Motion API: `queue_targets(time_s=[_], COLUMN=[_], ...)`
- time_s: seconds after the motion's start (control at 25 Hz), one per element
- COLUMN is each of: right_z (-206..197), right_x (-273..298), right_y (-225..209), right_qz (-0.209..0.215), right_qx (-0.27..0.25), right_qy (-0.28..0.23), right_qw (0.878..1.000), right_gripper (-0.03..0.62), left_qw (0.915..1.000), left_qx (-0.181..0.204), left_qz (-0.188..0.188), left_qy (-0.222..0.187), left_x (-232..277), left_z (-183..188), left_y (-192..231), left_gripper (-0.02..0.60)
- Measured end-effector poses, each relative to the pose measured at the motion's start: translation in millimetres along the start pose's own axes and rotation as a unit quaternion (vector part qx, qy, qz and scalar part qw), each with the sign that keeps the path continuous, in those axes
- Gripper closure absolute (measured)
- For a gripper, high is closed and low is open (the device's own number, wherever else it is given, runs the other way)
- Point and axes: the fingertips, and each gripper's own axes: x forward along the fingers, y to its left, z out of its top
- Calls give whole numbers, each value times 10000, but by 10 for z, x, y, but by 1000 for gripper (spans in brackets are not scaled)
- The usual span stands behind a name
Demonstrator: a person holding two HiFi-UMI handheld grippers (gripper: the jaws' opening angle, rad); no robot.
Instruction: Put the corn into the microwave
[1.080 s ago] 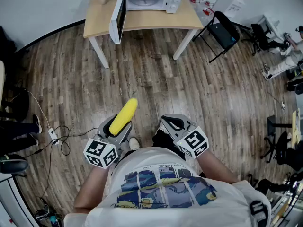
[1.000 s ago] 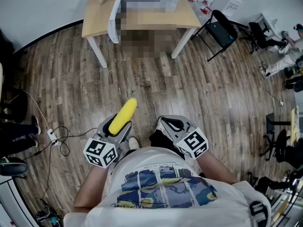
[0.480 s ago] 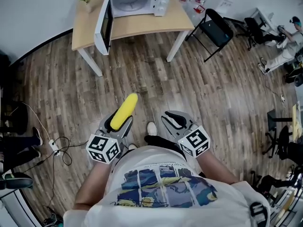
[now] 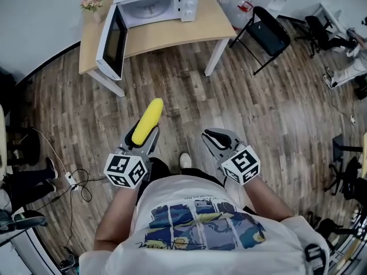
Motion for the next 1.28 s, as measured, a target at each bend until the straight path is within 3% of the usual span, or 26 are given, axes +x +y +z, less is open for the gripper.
queue_targets(time_s=[0.44,0.84,1.28], right_z=[180,988,1199], right_x=[714,1551,1917], right_y=[-882,-1499,-2064], right_qz=[-283,-607,-801], right_qx=[341,147,277], right_qy=[200,208,417], right_qw=[9988,9978,9955], right_gripper=[554,553,549], left_qw=[9999,9997,9997], left_qx=[-57,146,96], left_qz=[29,-176,189], left_qy=[111,32,-74], left_x=[1184,2178,3233], left_z=[339,953,1281], left_y=[707,1555,2119], left_gripper=[330,330,330])
